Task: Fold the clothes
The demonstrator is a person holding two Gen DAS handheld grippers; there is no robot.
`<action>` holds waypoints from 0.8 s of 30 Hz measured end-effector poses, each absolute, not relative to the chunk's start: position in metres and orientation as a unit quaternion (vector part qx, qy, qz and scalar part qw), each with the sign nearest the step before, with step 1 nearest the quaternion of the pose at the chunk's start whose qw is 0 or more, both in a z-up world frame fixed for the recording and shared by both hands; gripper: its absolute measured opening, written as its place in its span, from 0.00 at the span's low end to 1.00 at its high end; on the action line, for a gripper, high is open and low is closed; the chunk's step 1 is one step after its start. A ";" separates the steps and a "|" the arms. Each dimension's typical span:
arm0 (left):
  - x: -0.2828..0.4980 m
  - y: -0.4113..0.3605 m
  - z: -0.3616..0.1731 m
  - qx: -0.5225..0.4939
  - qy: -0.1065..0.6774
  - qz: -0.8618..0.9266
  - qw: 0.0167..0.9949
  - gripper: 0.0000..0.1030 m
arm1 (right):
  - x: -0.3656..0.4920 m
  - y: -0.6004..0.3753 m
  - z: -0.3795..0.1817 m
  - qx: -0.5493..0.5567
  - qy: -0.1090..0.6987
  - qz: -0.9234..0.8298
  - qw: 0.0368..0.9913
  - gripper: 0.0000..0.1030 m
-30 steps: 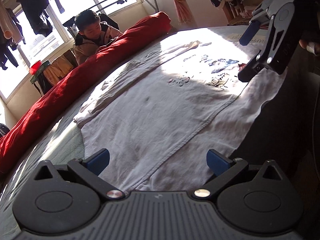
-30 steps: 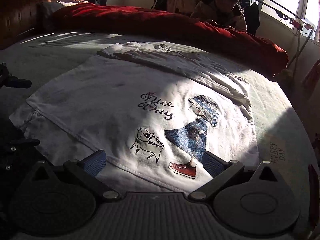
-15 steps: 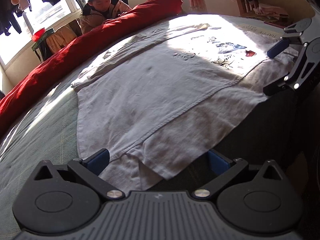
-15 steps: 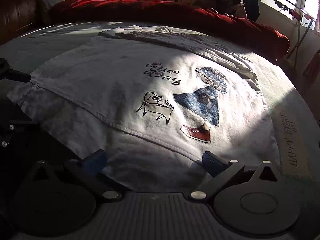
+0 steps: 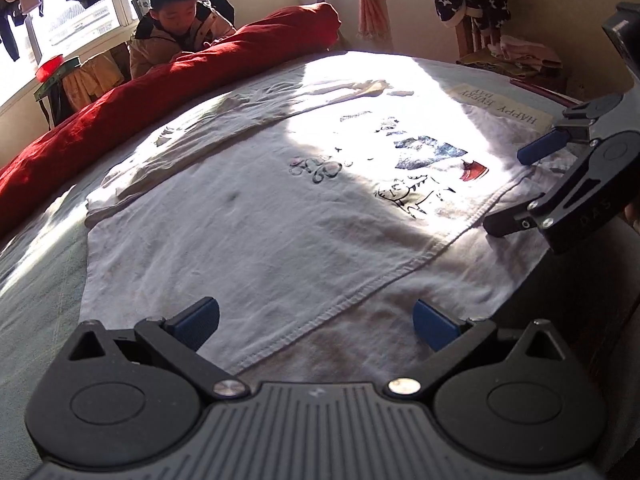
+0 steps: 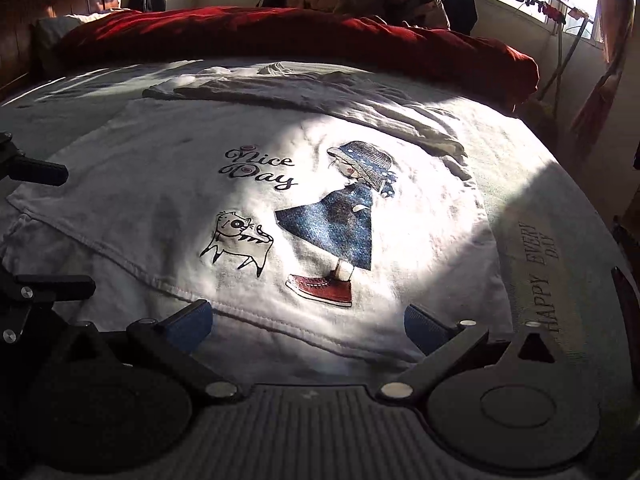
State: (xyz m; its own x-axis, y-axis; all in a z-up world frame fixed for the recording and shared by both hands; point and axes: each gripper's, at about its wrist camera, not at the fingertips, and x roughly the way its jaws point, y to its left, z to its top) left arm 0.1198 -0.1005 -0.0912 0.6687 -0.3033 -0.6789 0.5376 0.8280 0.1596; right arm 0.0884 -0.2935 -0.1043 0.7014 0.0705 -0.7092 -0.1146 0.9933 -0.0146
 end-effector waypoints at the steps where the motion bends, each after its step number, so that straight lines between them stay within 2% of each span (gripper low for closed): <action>1: 0.120 -0.097 -0.095 0.166 0.339 -0.233 0.896 1.00 | 0.085 -0.302 -0.109 -0.011 0.385 0.048 0.921 1.00; 4: 0.117 -0.088 -0.097 0.155 0.347 -0.227 0.897 0.99 | 0.073 -0.314 -0.108 -0.004 0.385 0.041 0.922 1.00; 11: 0.094 -0.097 -0.075 0.268 0.273 -0.258 0.887 0.99 | 0.065 -0.323 -0.091 -0.016 0.369 0.046 0.928 1.00; 20: 0.074 -0.134 -0.093 0.455 0.206 -0.296 0.814 0.99 | 0.082 -0.301 -0.045 -0.230 0.323 0.056 0.916 1.00; 24: 0.071 -0.154 -0.106 0.497 0.179 -0.299 0.795 0.99 | 0.079 -0.292 -0.039 -0.243 0.317 0.076 0.914 1.00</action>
State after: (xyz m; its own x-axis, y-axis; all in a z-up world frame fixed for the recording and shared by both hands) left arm 0.0706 -0.1535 -0.1059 0.7575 -0.2966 -0.5816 0.6527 0.3272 0.6833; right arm 0.0792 -0.2923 -0.0393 0.7875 -0.0154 -0.6161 -0.2927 0.8704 -0.3959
